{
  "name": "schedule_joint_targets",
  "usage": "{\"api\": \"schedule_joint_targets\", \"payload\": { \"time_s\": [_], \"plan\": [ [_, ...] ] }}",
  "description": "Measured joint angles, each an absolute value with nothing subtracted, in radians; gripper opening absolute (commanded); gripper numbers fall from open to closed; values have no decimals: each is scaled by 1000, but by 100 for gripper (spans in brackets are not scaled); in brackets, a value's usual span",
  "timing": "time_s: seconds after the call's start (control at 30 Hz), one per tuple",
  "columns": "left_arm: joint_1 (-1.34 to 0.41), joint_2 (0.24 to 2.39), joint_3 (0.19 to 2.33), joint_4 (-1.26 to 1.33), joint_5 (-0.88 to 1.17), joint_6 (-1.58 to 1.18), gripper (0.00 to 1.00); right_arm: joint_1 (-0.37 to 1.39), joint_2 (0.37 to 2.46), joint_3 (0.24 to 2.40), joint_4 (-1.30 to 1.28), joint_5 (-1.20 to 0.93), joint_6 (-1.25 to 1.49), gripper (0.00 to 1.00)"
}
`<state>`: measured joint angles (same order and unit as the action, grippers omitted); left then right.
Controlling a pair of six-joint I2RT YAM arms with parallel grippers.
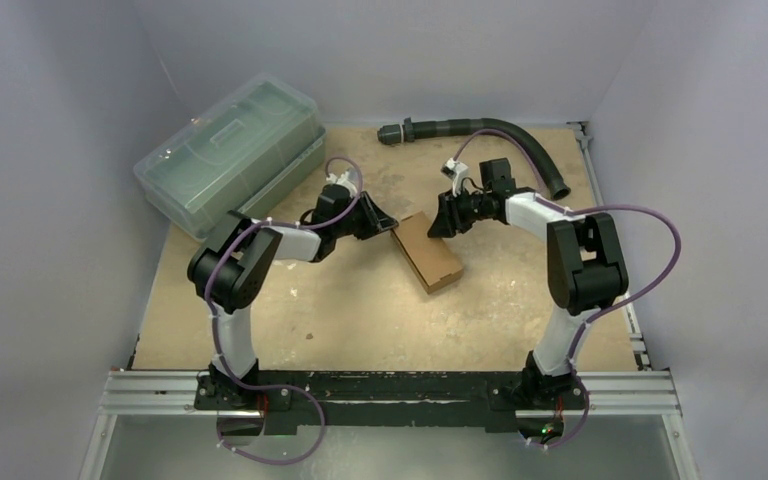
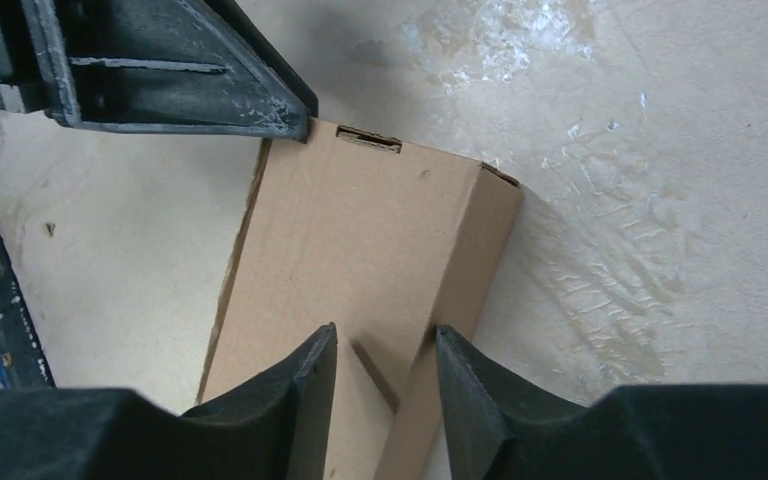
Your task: Fold the paper box
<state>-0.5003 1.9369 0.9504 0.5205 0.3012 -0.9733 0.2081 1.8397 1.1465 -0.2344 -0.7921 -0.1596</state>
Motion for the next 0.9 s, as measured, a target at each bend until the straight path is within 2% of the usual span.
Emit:
{"api": "schedule_joint_targets", "payload": {
  "time_s": [0.1,0.27,0.43,0.67,0.9],
  "plan": [
    [-500,1937,934,546,306,-994,15,220,1839,1147,-240,-749,-173,37],
    [-495,1888,867,572,275,-1006,42,245,1834,1147,-243,-705,-185,35],
    [-480,1721,822,471,212,-974,53,262,1829,1147,-243,-688,-197,31],
    [-476,1540,721,510,208,-995,55,262,1812,1147,-253,-669,-215,27],
    [-524,1645,634,530,245,-1130,55,291,1792,1147,-266,-647,-239,23]
  ]
}}
